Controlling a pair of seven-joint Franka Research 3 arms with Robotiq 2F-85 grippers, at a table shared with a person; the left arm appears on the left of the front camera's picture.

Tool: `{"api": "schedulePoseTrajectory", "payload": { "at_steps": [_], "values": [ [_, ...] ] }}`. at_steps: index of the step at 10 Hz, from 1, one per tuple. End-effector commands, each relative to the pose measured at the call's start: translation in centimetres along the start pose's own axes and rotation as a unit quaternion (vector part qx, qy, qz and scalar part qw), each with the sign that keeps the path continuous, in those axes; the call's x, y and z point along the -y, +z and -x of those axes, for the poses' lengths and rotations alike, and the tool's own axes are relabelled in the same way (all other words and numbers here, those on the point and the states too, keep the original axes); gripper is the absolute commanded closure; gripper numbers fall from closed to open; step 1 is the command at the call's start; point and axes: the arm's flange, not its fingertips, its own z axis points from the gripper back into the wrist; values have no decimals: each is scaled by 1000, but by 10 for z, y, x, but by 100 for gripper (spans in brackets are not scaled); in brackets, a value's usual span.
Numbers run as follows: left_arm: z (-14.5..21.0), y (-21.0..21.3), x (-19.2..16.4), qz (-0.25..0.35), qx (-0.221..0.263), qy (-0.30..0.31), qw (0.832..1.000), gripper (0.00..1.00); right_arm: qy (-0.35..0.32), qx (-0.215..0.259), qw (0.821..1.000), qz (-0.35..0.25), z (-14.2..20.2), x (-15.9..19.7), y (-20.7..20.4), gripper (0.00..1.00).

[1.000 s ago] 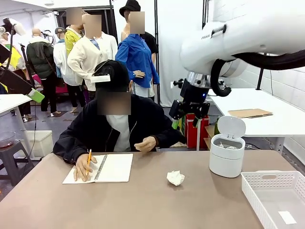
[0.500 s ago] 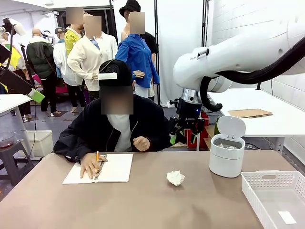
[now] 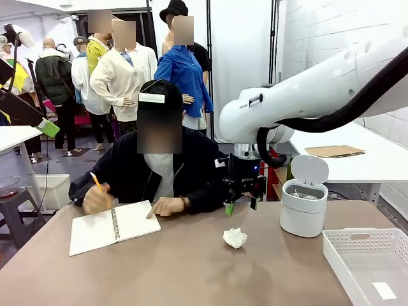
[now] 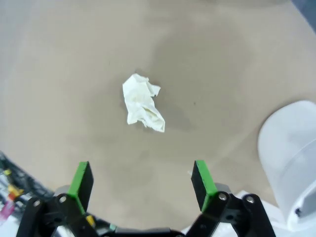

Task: Sort the paper based on its condition.
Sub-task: If a person hands you a paper, place it in the Organizing basket , and if it's crumpled, put it in the Trash can.

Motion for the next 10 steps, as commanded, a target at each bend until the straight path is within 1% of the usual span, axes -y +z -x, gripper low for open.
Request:
{"api": "schedulePoseTrajectory", "payload": {
  "at_steps": [1,2,8,9,10],
  "values": [
    [0,0,0,-1,-2,0,1000,0,-18,34,999,-30,-8,0,12,0],
    [0,0,0,-1,-2,0,1000,0,0,0,1000,0,0,0,0,0],
    [0,0,0,-1,-2,0,1000,0,0,4,1000,-5,-4,-1,-1,0],
    [0,0,0,-1,-2,0,1000,0,6,3,1000,21,-11,-3,-13,0],
    [0,0,0,-1,-2,0,1000,0,17,1,999,33,-16,-6,-26,0]
  ]
}}
